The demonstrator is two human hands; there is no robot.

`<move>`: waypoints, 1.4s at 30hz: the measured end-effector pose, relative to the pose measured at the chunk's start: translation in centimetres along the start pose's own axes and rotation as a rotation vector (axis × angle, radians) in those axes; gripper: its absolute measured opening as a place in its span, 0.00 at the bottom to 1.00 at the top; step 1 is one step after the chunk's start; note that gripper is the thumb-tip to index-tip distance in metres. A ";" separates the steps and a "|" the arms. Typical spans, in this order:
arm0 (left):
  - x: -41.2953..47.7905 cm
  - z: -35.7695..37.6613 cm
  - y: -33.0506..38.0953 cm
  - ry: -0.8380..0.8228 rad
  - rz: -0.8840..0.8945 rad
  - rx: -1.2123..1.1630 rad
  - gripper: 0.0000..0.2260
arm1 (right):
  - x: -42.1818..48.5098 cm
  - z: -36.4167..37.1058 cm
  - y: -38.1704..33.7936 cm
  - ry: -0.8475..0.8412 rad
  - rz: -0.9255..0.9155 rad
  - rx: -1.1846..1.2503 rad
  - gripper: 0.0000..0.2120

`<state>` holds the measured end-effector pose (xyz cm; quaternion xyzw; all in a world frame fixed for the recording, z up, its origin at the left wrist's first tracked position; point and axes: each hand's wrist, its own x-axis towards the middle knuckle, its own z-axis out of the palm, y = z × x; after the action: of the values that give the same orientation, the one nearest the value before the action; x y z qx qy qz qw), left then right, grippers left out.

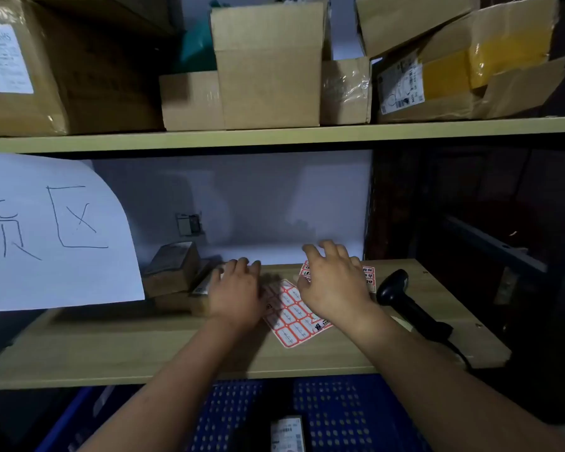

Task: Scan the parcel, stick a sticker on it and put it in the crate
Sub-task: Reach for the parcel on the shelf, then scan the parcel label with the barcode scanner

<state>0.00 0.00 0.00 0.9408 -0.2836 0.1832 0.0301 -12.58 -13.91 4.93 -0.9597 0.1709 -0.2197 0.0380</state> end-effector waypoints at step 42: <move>-1.1 4.7 10.6 0.546 0.453 -0.422 0.39 | -4.1 -5.5 9.5 0.232 0.588 1.362 0.10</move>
<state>-5.05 -9.05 -5.30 0.7446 -0.4966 0.3657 0.2555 -21.34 -21.41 6.81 -0.6093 0.2494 -0.3573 0.6625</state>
